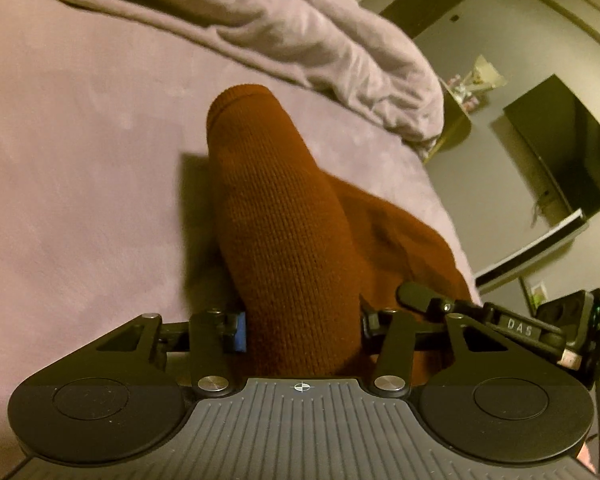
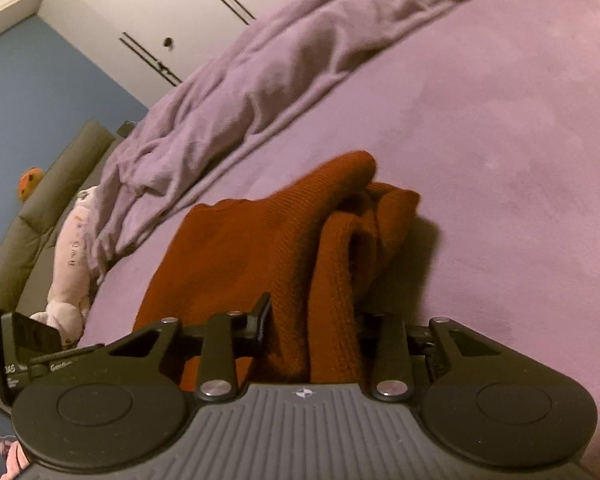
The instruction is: Fold small clothes
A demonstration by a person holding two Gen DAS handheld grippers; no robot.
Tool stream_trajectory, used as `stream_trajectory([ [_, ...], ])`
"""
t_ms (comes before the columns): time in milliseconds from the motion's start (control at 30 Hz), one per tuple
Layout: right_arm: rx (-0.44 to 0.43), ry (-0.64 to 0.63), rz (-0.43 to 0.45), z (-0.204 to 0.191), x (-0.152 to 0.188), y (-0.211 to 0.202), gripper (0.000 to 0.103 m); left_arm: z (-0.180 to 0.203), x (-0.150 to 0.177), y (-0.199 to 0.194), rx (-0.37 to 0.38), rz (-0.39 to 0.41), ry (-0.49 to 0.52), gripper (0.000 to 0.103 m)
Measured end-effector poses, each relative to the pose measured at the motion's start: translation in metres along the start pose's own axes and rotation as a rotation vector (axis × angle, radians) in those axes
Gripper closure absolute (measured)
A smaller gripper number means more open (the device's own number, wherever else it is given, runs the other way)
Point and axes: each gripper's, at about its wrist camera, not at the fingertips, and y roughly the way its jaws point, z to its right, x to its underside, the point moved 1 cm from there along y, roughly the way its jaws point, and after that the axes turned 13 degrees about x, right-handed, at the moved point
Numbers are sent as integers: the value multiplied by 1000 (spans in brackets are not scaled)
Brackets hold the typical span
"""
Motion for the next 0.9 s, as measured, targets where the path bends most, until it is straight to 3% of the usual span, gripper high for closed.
stream_trajectory([
  [167,-65,-56,-2,-47,8,8,71,-2,-10,-51,-78,57,32,51],
  [300,-114,-77,-32,-75,24,22,71,-22,1,-88,-225,47,52,48],
  [400,-38,-104,-4,-80,43,16,64,-34,19,-114,-286,30,41,47],
  [567,77,-56,110,-56,79,-38,63,-30,60,-161,-286,115,83,42],
  [667,73,2,102,-47,104,-60,61,-23,81,-163,-310,119,100,39],
  [900,-17,45,18,-71,128,-44,59,-5,112,-139,-362,43,153,32],
])
